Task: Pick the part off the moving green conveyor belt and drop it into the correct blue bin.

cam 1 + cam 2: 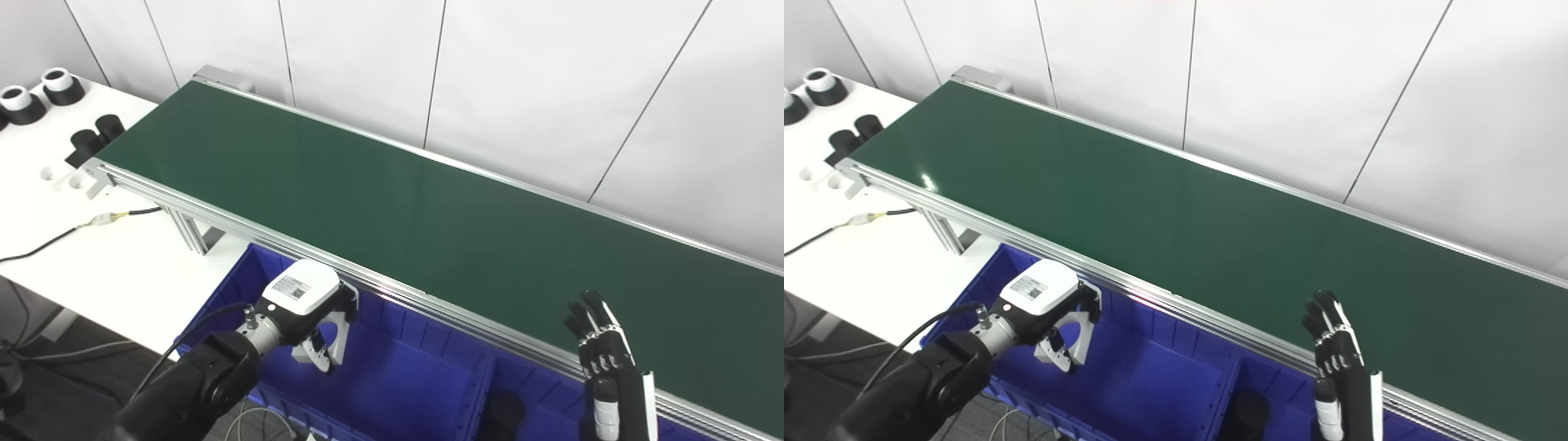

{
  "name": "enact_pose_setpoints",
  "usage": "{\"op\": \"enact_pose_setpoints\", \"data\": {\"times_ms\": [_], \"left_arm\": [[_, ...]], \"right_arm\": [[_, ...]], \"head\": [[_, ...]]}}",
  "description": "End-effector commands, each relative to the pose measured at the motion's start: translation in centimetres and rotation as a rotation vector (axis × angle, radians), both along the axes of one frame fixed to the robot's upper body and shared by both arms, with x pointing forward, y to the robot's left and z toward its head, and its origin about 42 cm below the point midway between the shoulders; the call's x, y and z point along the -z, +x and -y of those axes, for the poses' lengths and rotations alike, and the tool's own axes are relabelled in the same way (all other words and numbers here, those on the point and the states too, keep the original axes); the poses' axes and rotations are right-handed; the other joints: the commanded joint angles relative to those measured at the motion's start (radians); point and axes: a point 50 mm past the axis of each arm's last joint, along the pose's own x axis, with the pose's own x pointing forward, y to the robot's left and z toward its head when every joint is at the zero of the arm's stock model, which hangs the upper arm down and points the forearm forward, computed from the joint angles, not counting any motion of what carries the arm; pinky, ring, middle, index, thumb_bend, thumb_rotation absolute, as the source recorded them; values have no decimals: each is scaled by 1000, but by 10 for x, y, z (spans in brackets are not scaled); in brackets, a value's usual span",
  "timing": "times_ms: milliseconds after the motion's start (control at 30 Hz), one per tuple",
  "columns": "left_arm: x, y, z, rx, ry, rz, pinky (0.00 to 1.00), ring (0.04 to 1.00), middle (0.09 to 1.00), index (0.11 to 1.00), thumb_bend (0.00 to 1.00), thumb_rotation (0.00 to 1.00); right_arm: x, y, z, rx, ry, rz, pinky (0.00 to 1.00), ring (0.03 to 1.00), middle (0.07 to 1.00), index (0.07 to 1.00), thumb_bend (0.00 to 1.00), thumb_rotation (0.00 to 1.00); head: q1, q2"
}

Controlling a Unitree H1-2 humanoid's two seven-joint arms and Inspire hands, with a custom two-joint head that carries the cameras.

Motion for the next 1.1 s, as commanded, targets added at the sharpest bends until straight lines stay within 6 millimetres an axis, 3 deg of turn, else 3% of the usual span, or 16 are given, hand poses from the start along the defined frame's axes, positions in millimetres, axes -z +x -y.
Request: {"op": "enact_pose_setpoints", "data": {"times_ms": [0, 267, 367, 400, 433, 500, 600, 1067], "left_arm": [[-12, 9, -1, 4, -14, 70, 423, 478, 517, 464, 519, 0], [-11, 9, 1, 0, 1, 41, 408, 477, 512, 470, 522, 0], [-16, 8, 3, 3, 38, -8, 419, 501, 566, 487, 523, 51], [-17, 7, 4, 10, 56, -33, 429, 516, 589, 553, 806, 94], [-18, 7, 4, 17, 70, -60, 443, 539, 617, 593, 902, 140], [-19, 6, 5, 36, 89, -105, 513, 607, 672, 660, 981, 216], [-20, 6, 5, 58, 93, -126, 543, 638, 687, 683, 1000, 247], [-24, 5, 8, 69, 58, -130, 447, 562, 656, 675, 1000, 247]], "right_arm": [[-14, 3, -4, -10, 22, 67, 870, 899, 956, 858, 805, 828], [-13, 2, -4, -13, 25, 63, 873, 899, 958, 859, 792, 817], [-13, 2, -4, -13, 24, 60, 873, 897, 956, 856, 794, 811], [-13, 2, -4, -14, 23, 60, 874, 896, 956, 856, 790, 810], [-13, 2, -4, -13, 23, 59, 874, 896, 956, 857, 790, 810], [-14, 2, -4, -12, 26, 58, 874, 898, 956, 857, 794, 809], [-14, 2, -4, -8, 26, 60, 874, 899, 955, 856, 796, 813], [-15, 2, -4, -9, 24, 63, 867, 892, 953, 857, 792, 810]], "head": [[0, 1], [-1, 1], [2, 6], [2, 6], [2, 6], [2, 6], [2, 6], [-4, 9]]}}
